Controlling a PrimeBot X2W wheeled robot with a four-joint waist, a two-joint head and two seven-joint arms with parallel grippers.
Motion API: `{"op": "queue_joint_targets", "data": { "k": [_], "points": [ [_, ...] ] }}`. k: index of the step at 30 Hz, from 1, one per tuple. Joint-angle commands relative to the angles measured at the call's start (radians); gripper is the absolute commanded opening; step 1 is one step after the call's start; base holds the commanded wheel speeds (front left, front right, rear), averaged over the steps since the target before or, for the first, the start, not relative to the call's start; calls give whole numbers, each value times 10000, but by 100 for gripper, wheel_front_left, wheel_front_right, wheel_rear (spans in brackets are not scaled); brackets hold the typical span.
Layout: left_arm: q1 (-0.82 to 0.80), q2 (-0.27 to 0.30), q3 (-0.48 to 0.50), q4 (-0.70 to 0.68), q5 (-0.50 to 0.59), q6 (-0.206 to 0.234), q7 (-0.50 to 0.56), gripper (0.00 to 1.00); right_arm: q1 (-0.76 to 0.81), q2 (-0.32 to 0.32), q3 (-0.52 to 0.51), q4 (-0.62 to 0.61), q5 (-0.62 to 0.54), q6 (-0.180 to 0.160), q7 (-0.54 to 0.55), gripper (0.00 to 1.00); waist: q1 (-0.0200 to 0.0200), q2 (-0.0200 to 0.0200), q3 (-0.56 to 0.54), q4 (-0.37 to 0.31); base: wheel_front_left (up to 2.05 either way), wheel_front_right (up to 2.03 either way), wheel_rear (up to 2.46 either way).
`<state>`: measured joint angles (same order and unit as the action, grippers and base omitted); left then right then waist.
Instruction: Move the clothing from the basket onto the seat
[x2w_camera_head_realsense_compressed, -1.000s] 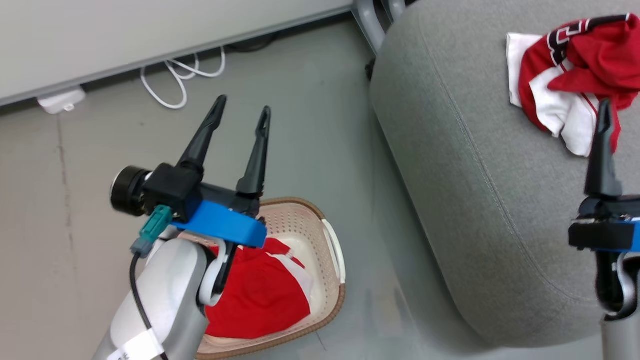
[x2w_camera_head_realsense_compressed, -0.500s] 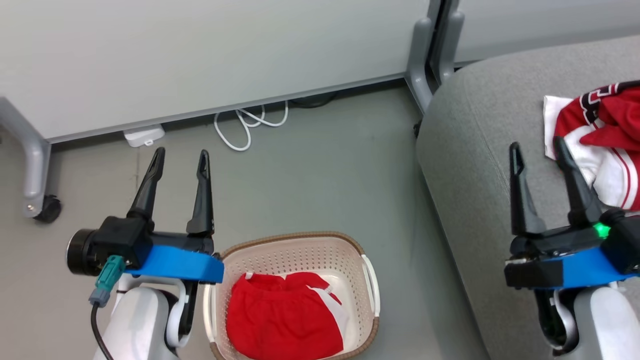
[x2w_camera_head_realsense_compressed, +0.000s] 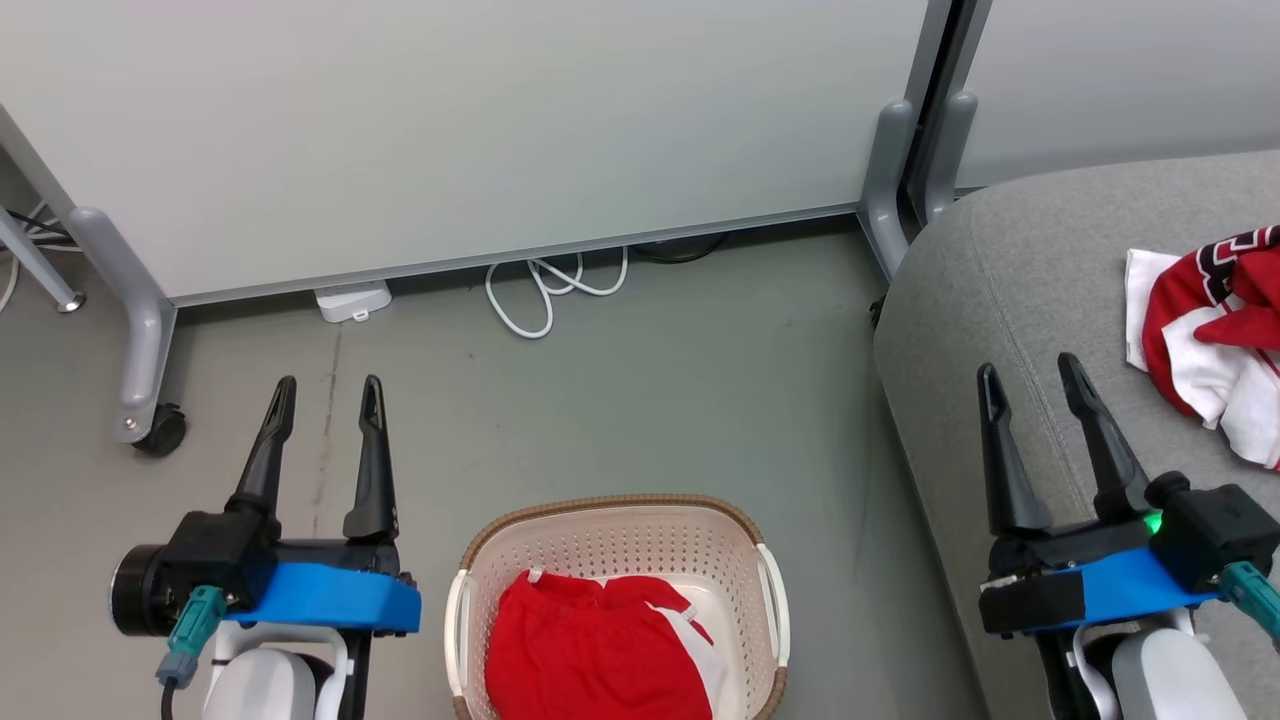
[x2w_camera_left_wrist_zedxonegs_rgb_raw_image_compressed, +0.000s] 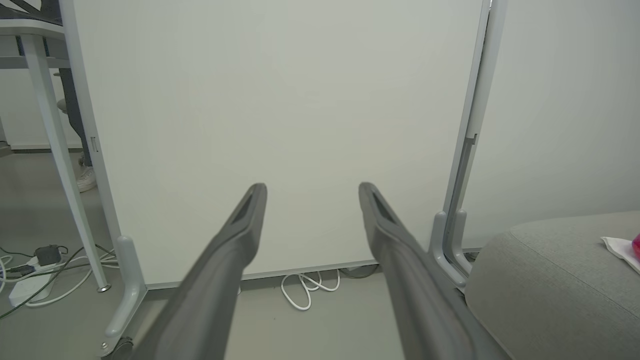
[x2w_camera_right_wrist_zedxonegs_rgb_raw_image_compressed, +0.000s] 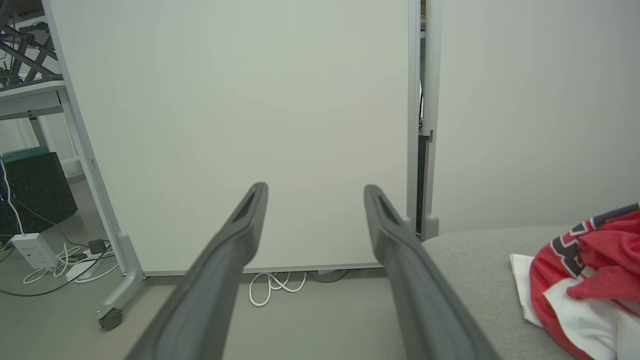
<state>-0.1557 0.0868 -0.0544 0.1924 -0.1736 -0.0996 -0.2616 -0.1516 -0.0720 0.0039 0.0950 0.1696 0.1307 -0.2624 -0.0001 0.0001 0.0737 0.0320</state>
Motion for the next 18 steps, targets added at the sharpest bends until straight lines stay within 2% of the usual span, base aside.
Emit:
{"op": "queue_joint_targets", "data": {
  "k": [1, 18],
  "points": [
    [114, -22, 63, -47, 38, -48, -51, 100, 195, 34, -6, 57, -40, 1, -38, 100, 1, -1, -24, 18, 0, 0, 0],
    [506, -331, 400, 1, 324, -273, -51, 100, 498, 203, -81, 507, 75, 1, -38, 100, 1, -1, -179, 283, 0, 0, 0]
  ]
}}
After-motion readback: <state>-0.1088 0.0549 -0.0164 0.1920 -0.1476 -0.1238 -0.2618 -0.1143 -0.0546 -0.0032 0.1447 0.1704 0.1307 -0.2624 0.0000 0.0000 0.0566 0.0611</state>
